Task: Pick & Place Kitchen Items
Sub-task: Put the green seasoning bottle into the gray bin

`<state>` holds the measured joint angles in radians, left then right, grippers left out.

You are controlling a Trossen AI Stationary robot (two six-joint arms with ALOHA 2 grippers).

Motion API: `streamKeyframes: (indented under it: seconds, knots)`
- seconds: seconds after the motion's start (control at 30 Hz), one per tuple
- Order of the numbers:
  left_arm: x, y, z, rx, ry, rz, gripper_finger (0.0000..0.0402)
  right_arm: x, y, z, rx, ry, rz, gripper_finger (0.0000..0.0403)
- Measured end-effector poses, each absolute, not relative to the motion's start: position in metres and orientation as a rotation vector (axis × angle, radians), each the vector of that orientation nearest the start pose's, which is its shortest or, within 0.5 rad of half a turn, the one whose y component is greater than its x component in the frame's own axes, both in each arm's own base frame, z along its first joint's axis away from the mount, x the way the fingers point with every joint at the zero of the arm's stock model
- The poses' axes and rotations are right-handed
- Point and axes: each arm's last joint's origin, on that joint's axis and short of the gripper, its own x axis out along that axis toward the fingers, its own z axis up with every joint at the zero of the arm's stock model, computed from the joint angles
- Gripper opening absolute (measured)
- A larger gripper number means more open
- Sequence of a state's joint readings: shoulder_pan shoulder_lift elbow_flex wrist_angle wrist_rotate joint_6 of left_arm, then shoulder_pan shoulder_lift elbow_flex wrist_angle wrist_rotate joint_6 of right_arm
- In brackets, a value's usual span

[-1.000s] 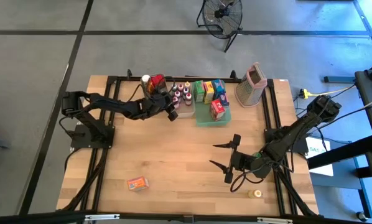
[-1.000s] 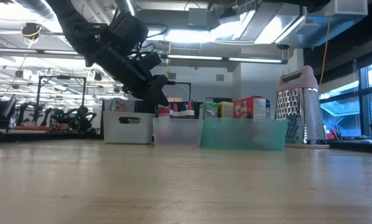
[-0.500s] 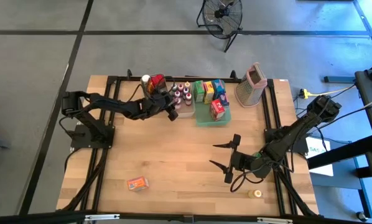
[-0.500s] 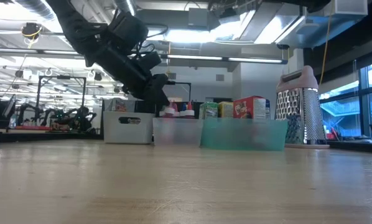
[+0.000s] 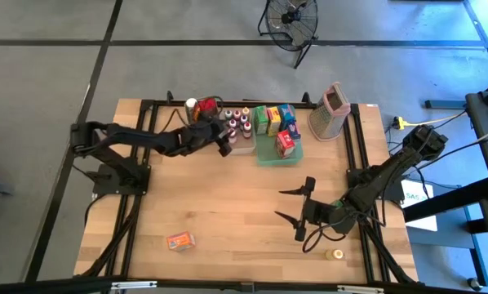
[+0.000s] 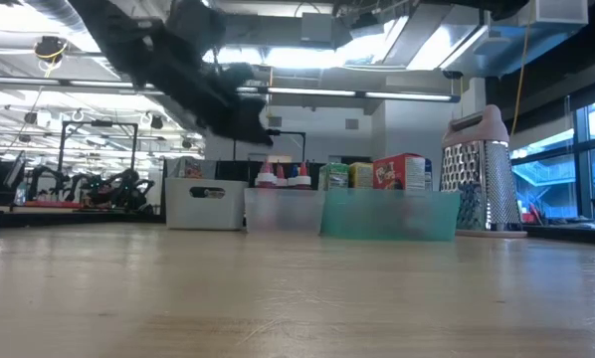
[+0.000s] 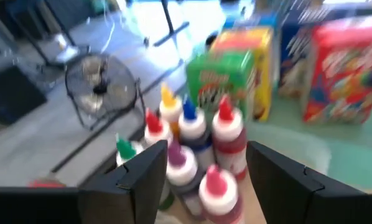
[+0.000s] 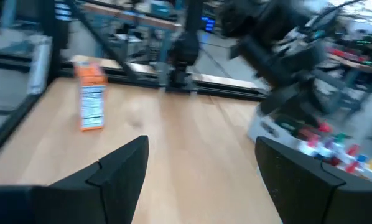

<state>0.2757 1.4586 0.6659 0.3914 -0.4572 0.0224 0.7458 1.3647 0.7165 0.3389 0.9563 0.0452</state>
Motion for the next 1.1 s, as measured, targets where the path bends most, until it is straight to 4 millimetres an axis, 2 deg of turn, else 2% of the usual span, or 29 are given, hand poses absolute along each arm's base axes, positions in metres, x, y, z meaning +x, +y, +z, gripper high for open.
streamKeyframes:
  seconds: [0.17, 0.4, 0.6, 0.83, 0.97, 1.1]
  knots:
    - [0.268, 0.075, 0.226, 0.095, 0.333, 0.666, 0.0212, 0.212, 0.181, 0.237, -0.246, 0.202, -0.134, 0.0297]
    - [0.255, 0.056, 0.246, 0.158, 0.322, 0.589, 0.0210, 0.202, 0.186, 0.240, -0.303, 0.178, -0.244, 0.0297]
    - [0.253, 0.049, 0.247, 0.140, 0.337, 0.436, 0.0230, 0.202, 0.186, 0.239, -0.308, 0.181, -0.235, 0.0310]
    - [0.254, 0.046, 0.246, 0.079, 0.323, 0.351, 0.0262, 0.200, 0.188, 0.240, -0.282, 0.172, -0.246, 0.0363]
    - [0.255, 0.044, 0.246, 0.040, 0.314, 0.272, 0.0272, 0.186, 0.188, 0.246, -0.266, 0.158, -0.323, 0.0381]
    - [0.256, 0.042, 0.246, 0.013, 0.310, 0.205, 0.0271, 0.165, 0.184, 0.257, -0.202, 0.154, -0.290, 0.0382]
